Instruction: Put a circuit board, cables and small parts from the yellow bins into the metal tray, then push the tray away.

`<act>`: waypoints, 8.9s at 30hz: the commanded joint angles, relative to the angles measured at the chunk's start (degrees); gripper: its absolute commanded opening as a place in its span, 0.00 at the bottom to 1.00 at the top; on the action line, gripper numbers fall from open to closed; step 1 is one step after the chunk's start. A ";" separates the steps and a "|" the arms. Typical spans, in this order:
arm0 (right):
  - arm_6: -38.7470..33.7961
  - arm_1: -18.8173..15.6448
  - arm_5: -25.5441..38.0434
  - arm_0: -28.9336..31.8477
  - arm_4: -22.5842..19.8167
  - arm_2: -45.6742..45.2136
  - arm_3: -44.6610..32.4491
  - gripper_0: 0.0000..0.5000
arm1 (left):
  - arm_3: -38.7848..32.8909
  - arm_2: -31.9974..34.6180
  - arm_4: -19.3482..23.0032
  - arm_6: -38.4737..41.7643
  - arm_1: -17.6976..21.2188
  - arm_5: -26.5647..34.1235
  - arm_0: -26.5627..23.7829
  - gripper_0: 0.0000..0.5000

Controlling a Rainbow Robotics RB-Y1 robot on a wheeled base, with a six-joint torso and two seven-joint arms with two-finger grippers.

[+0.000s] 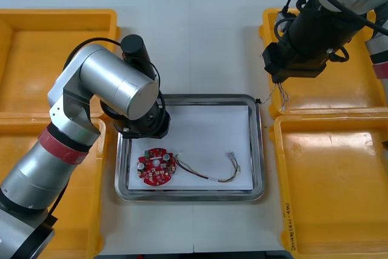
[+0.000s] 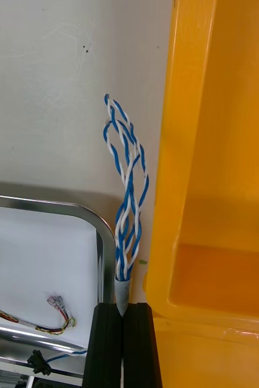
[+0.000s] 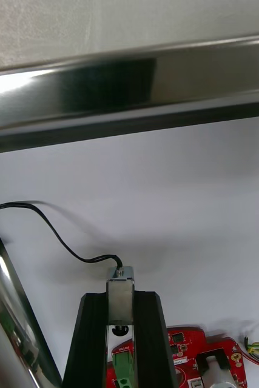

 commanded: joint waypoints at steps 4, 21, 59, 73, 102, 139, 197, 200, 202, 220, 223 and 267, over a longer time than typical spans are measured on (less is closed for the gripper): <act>-1.41 -0.41 0.25 -0.24 0.37 0.50 -1.94 0.00 | -0.69 -1.33 -0.57 -0.64 -1.11 -0.94 0.38 1.00; -1.32 -0.41 0.25 -0.16 0.11 0.50 -1.85 0.00 | -13.88 6.84 -2.06 0.95 -1.11 8.51 -0.06 1.00; 30.58 5.47 0.25 -0.42 -1.65 10.61 -6.86 0.00 | -2.71 25.92 11.39 3.32 19.37 8.51 -13.07 1.00; 46.93 9.34 -1.38 -0.68 3.63 16.14 -8.00 0.00 | 13.19 25.04 12.44 2.09 21.39 5.65 -15.00 1.00; 54.31 10.31 -11.48 -0.68 7.93 28.62 -2.55 0.00 | 26.55 18.09 13.23 2.53 17.09 -6.04 -14.56 1.00; 54.93 10.31 -15.00 -0.68 9.16 34.25 2.11 0.00 | 26.47 15.99 10.33 2.62 14.10 -10.08 -8.41 1.00; 27.50 -4.81 0.25 -1.56 -8.33 16.85 -17.41 1.00 | 0.63 30.84 10.95 1.38 17.44 8.51 -13.51 0.00; 23.55 -5.86 0.25 0.02 -8.50 15.35 -19.52 1.00 | -0.43 30.14 12.88 4.81 17.44 8.51 -13.68 0.00; 20.82 -6.65 0.25 1.51 -8.68 13.42 -21.19 1.00 | -1.22 28.82 14.72 7.89 17.44 8.51 -14.39 0.00; 13.18 -12.37 0.25 12.68 -9.82 -0.99 -25.05 1.00 | -3.24 12.12 22.02 27.31 16.91 8.51 -20.71 0.00; 12.21 -13.86 0.25 14.08 -9.91 -1.52 -25.32 1.00 | -3.24 10.62 21.76 29.33 15.15 8.51 -20.89 0.00; -2.73 -10.08 0.25 35.09 0.20 -14.09 -36.13 1.00 | 2.91 -5.55 7.43 25.20 2.23 -1.03 -8.76 0.00</act>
